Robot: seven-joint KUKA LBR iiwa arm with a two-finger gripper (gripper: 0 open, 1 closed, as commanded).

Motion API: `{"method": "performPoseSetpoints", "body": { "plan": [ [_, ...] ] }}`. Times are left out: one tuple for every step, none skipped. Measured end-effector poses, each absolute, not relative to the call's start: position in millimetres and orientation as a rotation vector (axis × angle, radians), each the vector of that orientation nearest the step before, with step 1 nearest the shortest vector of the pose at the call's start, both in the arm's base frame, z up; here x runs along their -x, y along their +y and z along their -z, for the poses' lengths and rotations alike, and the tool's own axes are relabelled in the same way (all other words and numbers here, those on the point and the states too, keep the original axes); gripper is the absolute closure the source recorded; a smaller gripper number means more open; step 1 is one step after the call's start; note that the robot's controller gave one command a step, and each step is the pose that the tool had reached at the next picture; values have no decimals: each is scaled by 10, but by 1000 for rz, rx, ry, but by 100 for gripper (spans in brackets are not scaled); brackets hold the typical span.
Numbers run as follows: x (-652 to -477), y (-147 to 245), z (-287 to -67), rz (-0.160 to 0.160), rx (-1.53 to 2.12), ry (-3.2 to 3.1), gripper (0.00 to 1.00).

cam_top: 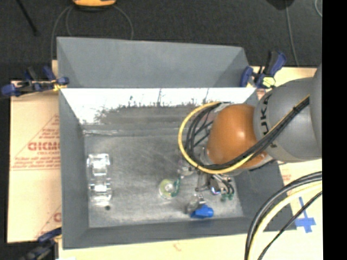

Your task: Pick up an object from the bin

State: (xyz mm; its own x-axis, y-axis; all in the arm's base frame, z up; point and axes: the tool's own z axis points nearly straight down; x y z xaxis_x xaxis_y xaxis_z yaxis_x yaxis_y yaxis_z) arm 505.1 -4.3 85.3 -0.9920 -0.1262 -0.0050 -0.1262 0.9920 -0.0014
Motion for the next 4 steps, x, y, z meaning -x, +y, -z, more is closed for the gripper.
{"method": "performPoseSetpoints", "body": {
  "plan": [
    [-4898,540,-777,0,275,3118,0],
    [-5115,143,-760,-14,-95,3137,0],
    [-5070,602,-781,-5,-473,3097,0],
    [-5072,598,-808,-5,-474,3103,100]
  ]
}}
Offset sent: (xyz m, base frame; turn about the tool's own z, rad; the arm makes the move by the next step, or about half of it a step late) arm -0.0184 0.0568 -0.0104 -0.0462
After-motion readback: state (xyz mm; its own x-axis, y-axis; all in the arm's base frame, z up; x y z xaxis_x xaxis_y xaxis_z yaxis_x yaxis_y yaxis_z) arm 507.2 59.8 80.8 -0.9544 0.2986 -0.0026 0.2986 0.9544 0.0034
